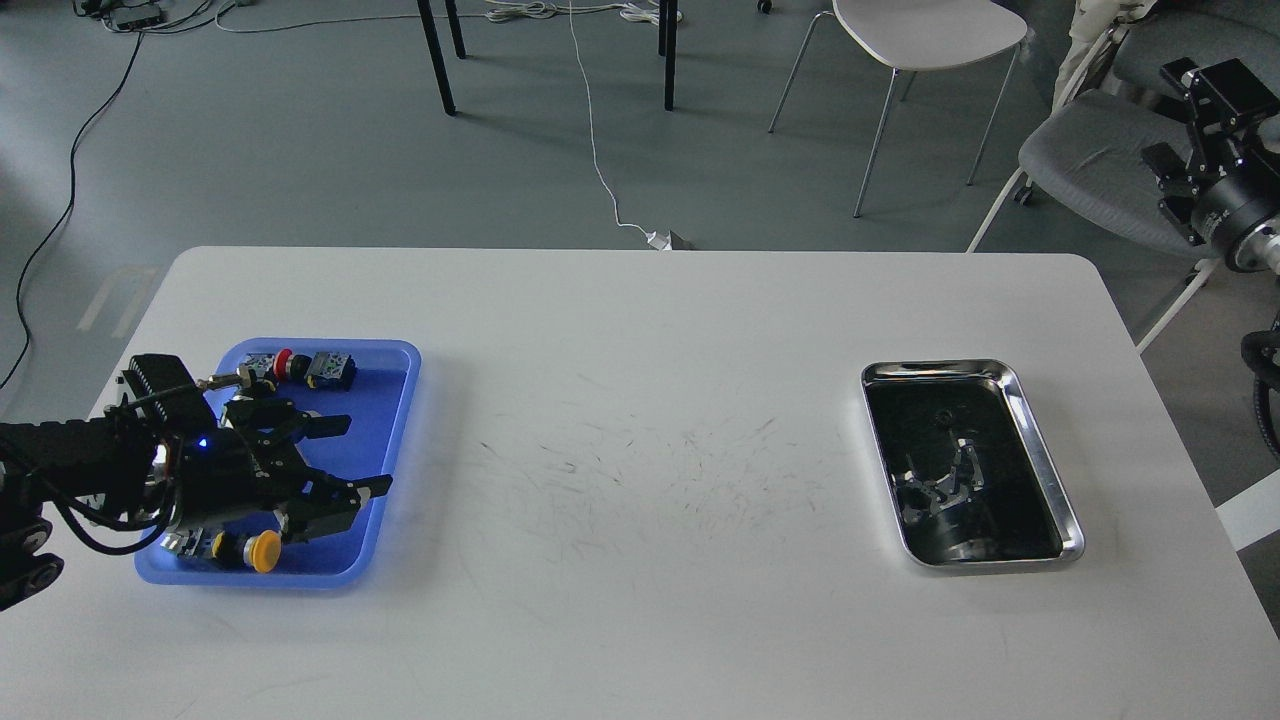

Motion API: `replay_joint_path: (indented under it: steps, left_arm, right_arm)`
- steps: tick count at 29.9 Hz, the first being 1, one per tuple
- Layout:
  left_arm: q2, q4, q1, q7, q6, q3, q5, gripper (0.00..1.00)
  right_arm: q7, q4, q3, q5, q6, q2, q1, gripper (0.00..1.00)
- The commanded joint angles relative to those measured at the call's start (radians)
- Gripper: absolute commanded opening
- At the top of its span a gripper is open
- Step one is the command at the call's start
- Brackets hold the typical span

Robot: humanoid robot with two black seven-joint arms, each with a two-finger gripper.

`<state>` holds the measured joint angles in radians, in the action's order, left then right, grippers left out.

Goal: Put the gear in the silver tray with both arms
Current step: 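Close the left hand around a small black gear in the blue tray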

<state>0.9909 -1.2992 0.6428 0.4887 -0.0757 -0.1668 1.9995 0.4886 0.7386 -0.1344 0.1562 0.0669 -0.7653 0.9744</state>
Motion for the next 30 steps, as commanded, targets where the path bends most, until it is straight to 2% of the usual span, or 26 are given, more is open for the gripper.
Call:
replay_joint_path:
  steps: [1, 16, 22, 30]
  left_arm:
    - [-0.012, 0.017, 0.001, 0.0, -0.007, 0.009, 0.007, 0.82]
    - [-0.031, 0.09, -0.002, 0.0, -0.087, 0.046, 0.058, 0.72]
    - [-0.038, 0.107, -0.002, 0.0, -0.088, 0.058, 0.059, 0.57]
    - [-0.083, 0.17, -0.003, 0.0, -0.096, 0.064, 0.073, 0.57]
  right_arm:
    - [0.0, -0.004, -0.002, -0.075, 0.001, 0.003, -0.008, 0.94]
    - [0.0, -0.007, -0.125, -0.264, -0.038, 0.023, -0.074, 0.94]
    - [0.0, -0.004, -0.146, -0.264, -0.059, 0.057, -0.091, 0.94]
    - [0.0, -0.004, -0.152, -0.264, -0.061, 0.057, -0.091, 0.94]
